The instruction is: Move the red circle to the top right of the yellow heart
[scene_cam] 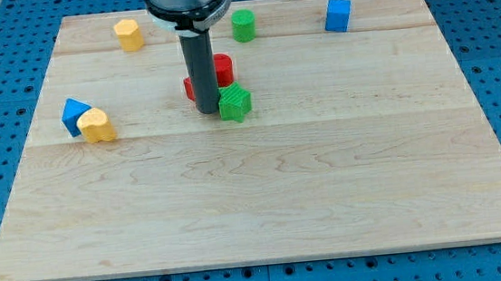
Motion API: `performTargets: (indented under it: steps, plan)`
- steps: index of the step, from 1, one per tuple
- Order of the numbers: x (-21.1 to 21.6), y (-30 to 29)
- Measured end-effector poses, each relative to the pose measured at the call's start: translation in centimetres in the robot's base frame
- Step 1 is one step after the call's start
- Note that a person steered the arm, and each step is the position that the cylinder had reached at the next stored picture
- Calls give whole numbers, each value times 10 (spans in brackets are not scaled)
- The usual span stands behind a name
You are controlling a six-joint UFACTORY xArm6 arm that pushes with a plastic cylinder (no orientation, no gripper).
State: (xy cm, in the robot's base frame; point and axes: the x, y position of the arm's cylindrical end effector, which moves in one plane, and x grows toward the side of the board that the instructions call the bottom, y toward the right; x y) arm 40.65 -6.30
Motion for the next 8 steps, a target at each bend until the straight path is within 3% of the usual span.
performTargets:
  steps: [1,2,3,4,6,7,8]
  plan:
    - [-3,-105]
    - [-50,-93]
    - [-79,-42]
    - [-40,-31]
    - [-28,86]
    - [-55,92]
    - [-92,56]
